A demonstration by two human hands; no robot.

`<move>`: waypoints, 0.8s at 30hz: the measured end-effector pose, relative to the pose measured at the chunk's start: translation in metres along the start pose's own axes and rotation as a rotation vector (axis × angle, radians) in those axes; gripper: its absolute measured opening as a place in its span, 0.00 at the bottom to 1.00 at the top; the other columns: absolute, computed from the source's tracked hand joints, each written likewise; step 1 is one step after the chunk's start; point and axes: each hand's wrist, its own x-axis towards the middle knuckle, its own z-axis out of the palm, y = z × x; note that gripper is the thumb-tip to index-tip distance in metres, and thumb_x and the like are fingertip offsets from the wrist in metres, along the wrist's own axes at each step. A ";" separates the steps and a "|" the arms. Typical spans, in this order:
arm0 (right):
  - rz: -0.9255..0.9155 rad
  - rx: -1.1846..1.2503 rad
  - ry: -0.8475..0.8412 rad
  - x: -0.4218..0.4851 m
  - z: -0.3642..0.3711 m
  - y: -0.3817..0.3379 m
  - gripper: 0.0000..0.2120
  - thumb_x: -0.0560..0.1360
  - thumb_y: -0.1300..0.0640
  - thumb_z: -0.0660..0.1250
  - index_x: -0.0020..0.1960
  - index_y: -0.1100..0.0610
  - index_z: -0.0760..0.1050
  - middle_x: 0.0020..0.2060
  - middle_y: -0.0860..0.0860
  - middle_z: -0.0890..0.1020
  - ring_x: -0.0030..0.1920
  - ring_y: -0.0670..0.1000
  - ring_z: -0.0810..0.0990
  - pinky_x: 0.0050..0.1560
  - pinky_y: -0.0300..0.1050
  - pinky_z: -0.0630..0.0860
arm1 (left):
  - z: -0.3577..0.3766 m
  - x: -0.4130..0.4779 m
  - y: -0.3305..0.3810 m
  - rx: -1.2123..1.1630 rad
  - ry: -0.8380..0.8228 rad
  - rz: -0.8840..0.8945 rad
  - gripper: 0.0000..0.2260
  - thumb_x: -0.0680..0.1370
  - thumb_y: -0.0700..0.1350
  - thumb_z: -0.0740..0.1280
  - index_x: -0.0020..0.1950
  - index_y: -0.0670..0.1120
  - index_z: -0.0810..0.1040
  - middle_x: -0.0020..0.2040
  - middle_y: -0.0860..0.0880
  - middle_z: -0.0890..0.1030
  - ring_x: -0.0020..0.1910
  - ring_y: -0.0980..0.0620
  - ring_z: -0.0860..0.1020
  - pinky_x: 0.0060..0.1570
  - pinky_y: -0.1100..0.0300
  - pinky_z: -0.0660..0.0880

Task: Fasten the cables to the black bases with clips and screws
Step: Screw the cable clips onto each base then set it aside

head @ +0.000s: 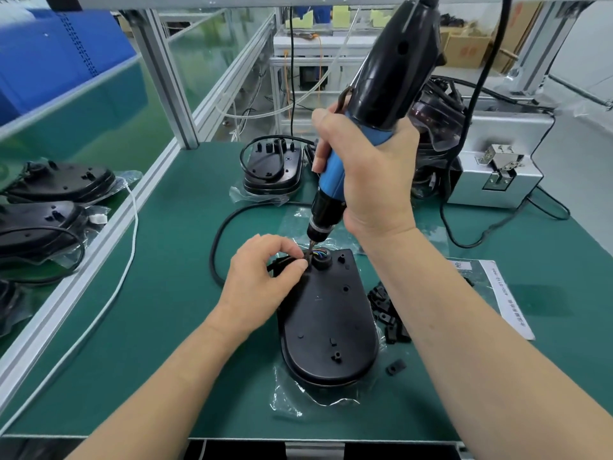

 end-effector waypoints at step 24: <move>0.051 -0.117 -0.110 0.002 0.014 0.003 0.08 0.68 0.65 0.69 0.39 0.70 0.73 0.25 0.57 0.73 0.24 0.54 0.71 0.30 0.46 0.71 | -0.003 0.012 -0.001 0.344 -0.120 0.203 0.04 0.75 0.41 0.71 0.43 0.48 0.77 0.41 0.57 0.77 0.48 0.59 0.71 0.68 0.73 0.51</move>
